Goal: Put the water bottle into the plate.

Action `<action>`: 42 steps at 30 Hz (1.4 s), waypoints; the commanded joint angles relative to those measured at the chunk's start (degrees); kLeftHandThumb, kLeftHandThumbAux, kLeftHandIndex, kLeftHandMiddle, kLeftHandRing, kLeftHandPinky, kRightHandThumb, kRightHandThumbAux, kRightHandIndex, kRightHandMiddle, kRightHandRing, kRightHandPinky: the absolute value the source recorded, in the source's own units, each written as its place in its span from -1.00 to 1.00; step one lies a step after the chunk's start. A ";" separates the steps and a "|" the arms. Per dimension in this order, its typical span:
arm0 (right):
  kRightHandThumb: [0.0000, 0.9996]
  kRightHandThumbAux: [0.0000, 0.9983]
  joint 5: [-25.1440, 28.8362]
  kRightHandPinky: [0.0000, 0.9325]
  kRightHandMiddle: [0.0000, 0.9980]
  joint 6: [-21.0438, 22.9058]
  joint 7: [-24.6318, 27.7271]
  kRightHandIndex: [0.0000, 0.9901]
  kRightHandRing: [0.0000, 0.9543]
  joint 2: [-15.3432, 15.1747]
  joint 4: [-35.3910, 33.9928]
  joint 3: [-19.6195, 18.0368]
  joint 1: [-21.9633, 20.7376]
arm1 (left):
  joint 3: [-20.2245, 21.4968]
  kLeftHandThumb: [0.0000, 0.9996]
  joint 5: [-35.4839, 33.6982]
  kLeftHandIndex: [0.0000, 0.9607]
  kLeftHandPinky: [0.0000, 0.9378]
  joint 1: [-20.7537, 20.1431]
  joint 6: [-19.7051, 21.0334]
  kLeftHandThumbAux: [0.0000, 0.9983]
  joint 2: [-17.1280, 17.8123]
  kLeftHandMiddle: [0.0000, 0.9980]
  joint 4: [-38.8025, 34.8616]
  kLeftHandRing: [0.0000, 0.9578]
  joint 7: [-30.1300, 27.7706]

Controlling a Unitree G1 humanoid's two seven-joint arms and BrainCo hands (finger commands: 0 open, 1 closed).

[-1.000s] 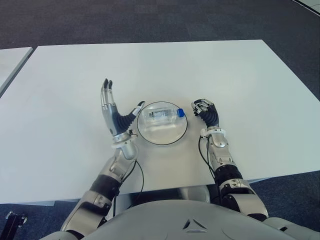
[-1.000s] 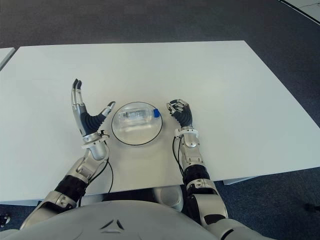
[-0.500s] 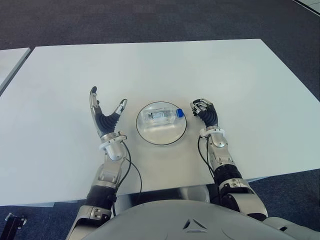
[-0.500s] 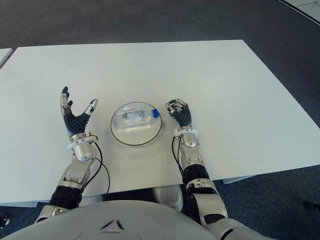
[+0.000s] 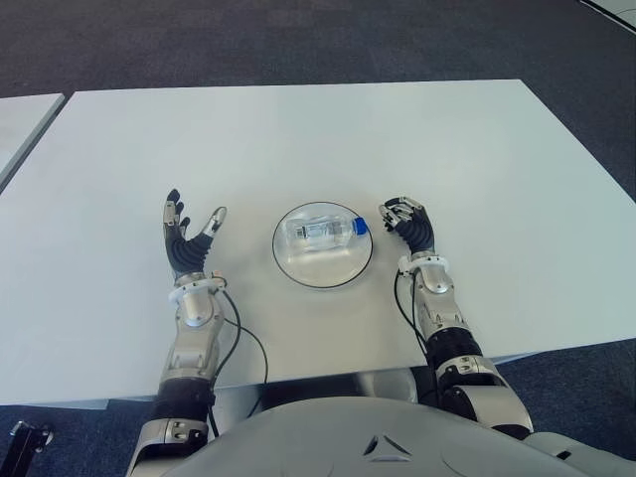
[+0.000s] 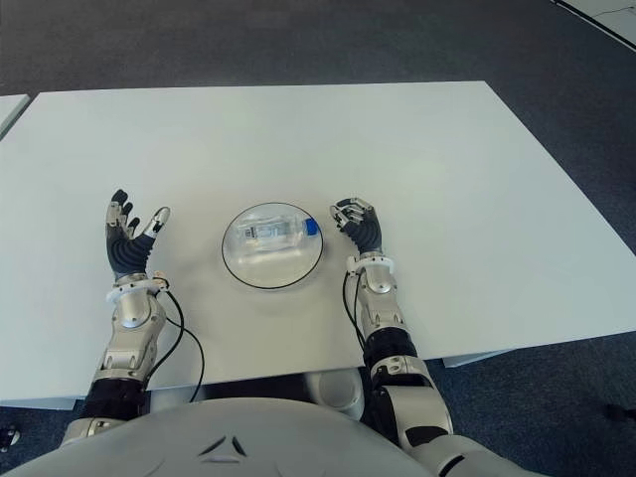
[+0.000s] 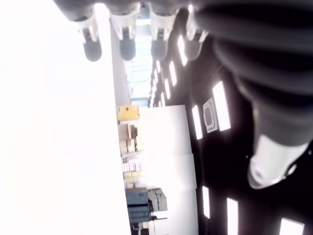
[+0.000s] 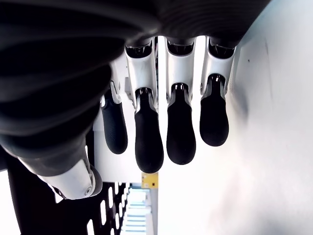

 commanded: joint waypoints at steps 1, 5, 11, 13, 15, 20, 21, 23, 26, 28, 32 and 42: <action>0.41 0.46 0.21 0.39 0.34 3.24 0.45 -0.13 0.38 0.50 2.33 0.25 2.55 | 1.76 -1.00 -4.93 -1.00 -1.00 0.76 0.95 0.45 -0.98 -1.00 0.13 -1.00 -5.58; 0.41 0.46 0.02 0.38 0.34 2.95 0.41 -0.12 0.37 0.45 2.34 0.36 2.54 | 3.07 -1.00 -7.70 -1.00 -0.94 0.27 0.95 0.65 -0.52 -1.00 2.45 -1.00 -10.09; 0.41 0.46 -0.22 0.36 0.34 3.16 0.19 -0.12 0.36 0.41 2.57 0.50 2.36 | 4.90 -1.00 -9.27 -0.89 -0.80 -2.70 1.46 0.80 0.87 -0.95 9.97 -0.97 -15.48; 0.41 0.46 -0.23 0.35 0.34 3.23 0.16 -0.12 0.36 0.37 2.73 0.52 2.28 | 5.08 -1.00 -9.34 -0.86 -0.76 -2.88 2.40 0.82 0.94 -0.92 10.06 -0.94 -16.45; 0.41 0.46 -0.20 0.34 0.33 3.25 0.18 -0.12 0.35 0.33 2.86 0.52 2.23 | 5.28 -1.00 -9.31 -0.81 -0.70 -3.00 2.99 0.86 0.93 -0.87 10.13 -0.88 -17.08; 0.41 0.46 0.07 0.36 0.32 2.51 0.57 -0.12 0.35 0.24 3.68 0.41 1.99 | 4.81 -0.91 -9.17 -0.70 -0.49 -3.55 5.85 0.94 1.08 -0.71 10.12 -0.68 -19.30; 0.41 0.46 0.09 0.37 0.32 2.48 0.56 -0.12 0.35 0.24 3.75 0.40 1.96 | 4.83 -0.88 -9.07 -0.68 -0.46 -3.62 6.16 0.95 1.02 -0.68 10.09 -0.65 -19.48; 0.41 0.46 0.14 0.38 0.33 2.30 0.61 -0.12 0.36 0.22 4.04 0.35 1.87 | 4.82 -0.82 -8.92 -0.65 -0.42 -3.75 6.72 0.95 0.86 -0.65 9.98 -0.61 -19.76; 0.41 0.46 0.23 0.37 0.33 1.92 0.73 -0.12 0.36 0.25 4.50 0.28 1.78 | 4.65 -0.73 -8.63 -0.61 -0.37 -4.21 7.24 0.96 0.49 -0.60 10.37 -0.55 -19.94; 0.41 0.46 0.20 0.36 0.33 1.67 0.76 -0.12 0.36 0.30 4.70 0.27 1.76 | 4.57 -0.67 -8.42 -0.59 -0.34 -4.64 7.37 0.95 0.32 -0.57 11.04 -0.51 -19.96; 0.41 0.46 0.06 0.35 0.33 1.19 0.74 -0.12 0.35 0.38 4.93 0.33 1.75 | 4.57 -0.60 -8.03 -0.54 -0.28 -5.61 7.10 0.95 0.33 -0.52 13.04 -0.45 -20.03; 0.41 0.46 0.15 0.39 0.35 1.20 1.35 -0.12 0.38 0.36 4.93 0.48 1.74 | 3.69 -0.56 -4.74 -0.47 -0.12 -7.00 4.90 0.96 0.57 -0.33 17.34 -0.24 -19.15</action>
